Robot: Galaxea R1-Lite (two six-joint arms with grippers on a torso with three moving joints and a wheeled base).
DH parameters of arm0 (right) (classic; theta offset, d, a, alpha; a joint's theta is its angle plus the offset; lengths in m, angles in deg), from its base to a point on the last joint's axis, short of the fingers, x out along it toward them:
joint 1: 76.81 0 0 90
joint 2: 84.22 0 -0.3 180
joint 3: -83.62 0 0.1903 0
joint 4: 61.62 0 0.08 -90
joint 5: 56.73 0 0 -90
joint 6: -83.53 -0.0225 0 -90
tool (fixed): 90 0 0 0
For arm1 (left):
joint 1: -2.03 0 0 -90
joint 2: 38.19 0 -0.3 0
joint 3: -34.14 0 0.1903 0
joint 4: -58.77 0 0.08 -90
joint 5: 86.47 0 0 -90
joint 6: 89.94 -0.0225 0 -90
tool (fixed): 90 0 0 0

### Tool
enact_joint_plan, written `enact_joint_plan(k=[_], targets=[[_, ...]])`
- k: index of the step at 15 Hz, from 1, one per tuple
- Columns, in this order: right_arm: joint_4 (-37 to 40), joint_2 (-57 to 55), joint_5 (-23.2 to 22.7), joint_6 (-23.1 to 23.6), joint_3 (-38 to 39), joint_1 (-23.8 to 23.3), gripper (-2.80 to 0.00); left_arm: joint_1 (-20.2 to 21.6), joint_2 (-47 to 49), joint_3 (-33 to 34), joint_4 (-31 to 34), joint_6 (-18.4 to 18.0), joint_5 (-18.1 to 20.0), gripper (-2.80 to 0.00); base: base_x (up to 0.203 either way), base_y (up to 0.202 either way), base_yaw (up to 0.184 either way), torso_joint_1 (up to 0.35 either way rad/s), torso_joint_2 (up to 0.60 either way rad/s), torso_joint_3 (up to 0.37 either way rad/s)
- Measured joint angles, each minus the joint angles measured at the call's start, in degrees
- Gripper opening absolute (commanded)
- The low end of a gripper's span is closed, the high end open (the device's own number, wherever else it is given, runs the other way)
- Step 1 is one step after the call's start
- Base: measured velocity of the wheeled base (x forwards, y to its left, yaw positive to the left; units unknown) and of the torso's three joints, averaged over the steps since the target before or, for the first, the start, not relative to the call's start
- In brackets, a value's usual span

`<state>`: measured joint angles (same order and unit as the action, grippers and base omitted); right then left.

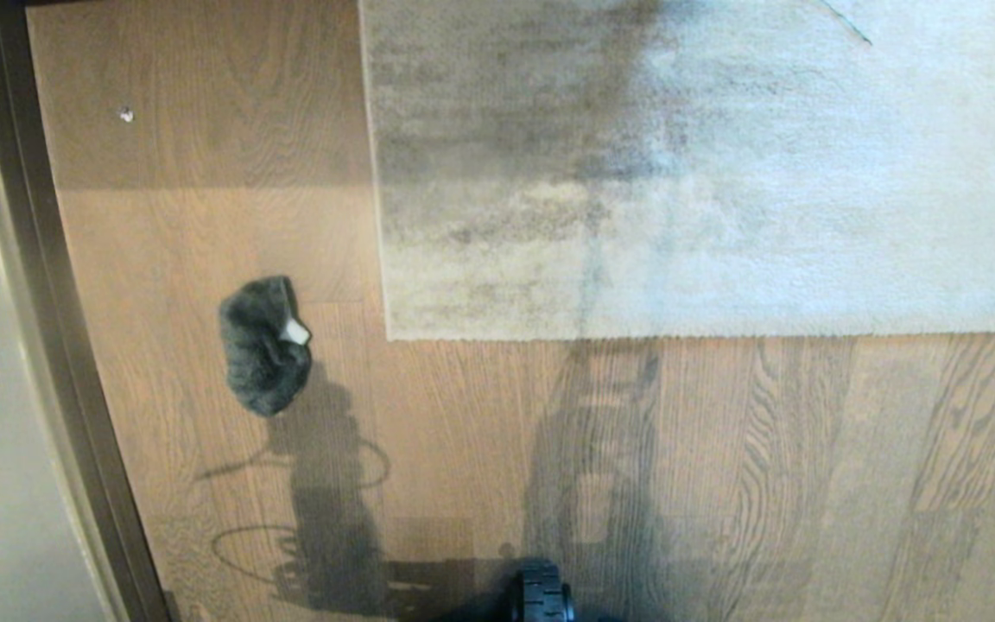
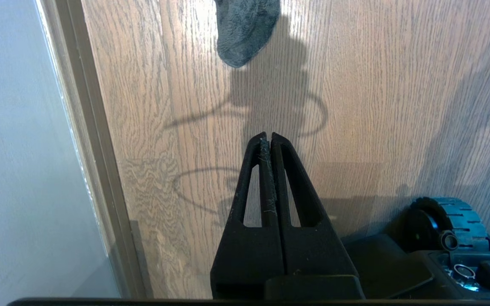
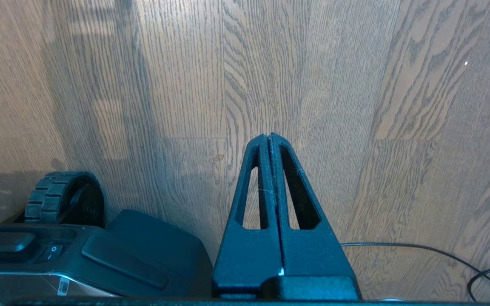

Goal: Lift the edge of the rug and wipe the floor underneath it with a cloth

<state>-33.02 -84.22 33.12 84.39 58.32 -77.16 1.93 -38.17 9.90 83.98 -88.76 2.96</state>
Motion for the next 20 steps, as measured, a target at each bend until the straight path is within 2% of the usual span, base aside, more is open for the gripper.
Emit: enact_joint_plan(k=[20], targets=[[0.0, 0.0, 0.0, 0.0, 0.0, 0.0, -2.8, 0.0, 0.0, 0.4, -2.0, 0.0, 0.1, -2.8, 0.0, 0.0, 0.0, 0.0, 0.0, 0.0]])
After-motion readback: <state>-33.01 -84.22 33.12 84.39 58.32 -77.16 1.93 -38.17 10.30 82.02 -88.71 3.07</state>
